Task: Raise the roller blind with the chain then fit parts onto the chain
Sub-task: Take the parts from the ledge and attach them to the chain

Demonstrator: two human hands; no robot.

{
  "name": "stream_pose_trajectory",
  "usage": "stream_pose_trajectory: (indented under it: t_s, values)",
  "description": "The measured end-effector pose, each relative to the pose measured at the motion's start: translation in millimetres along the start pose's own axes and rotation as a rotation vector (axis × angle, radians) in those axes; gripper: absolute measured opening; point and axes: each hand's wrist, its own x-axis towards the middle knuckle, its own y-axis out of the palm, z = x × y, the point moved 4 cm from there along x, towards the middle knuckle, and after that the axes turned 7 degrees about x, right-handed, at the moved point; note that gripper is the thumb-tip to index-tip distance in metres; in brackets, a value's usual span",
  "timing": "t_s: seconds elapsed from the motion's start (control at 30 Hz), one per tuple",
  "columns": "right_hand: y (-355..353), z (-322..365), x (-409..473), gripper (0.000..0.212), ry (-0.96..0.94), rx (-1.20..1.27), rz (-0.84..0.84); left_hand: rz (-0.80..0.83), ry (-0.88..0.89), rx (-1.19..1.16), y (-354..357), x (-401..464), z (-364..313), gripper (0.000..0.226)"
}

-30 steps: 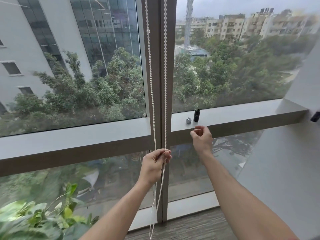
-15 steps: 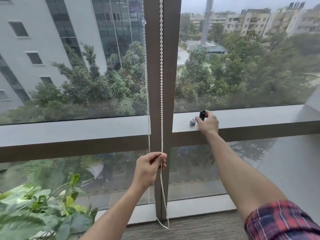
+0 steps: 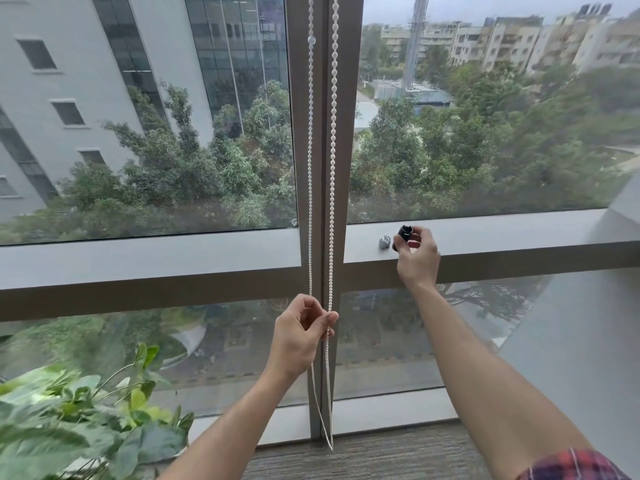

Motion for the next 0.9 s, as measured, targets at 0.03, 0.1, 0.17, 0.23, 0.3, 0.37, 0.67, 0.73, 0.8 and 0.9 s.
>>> stream_pose_trajectory:
  t_s: [0.03,0.1,0.17,0.23,0.3,0.37,0.67,0.73,0.8,0.9]
  values:
    - [-0.4,2.7,-6.0,0.020,-0.016,0.014,0.005,-0.001,0.011,0.006,-0.5,-0.6,-0.8,0.021]
    - [-0.1,7.6,-20.8,0.019,-0.054,0.033,0.023,-0.008,0.033,0.010,-0.9,-2.2,-2.3,0.021]
    - [3.1,10.1,-38.8,0.021,-0.084,0.037,0.066,-0.011,0.051,0.006,-0.8,-4.8,-3.6,0.019]
    - [7.6,10.6,-59.0,0.022,-0.109,0.053,0.122,-0.005,0.077,0.005,-0.6,-8.1,-6.2,0.016]
    - [12.5,10.3,-80.8,0.021,-0.134,0.080,0.174,0.006,0.111,0.013,-0.8,-11.9,-9.3,0.014]
    - [17.5,9.4,-101.9,0.021,-0.142,0.091,0.222,0.014,0.129,0.002,-1.4,-14.8,-11.4,0.014]
    - [34.7,14.1,-164.7,0.033,-0.118,0.080,0.404,0.075,0.190,0.027,-7.3,-25.0,-15.1,0.022]
    - [36.8,14.2,-172.2,0.033,-0.113,0.083,0.421,0.063,0.195,0.056,-11.8,-26.7,-14.5,0.026]
    - [39.4,14.3,-177.7,0.031,-0.114,0.096,0.429,0.048,0.194,0.078,-17.7,-27.6,-14.5,0.031]
    - [42.5,15.5,-184.0,0.032,-0.127,0.109,0.426,0.049,0.224,0.110,-24.4,-28.0,-17.3,0.041]
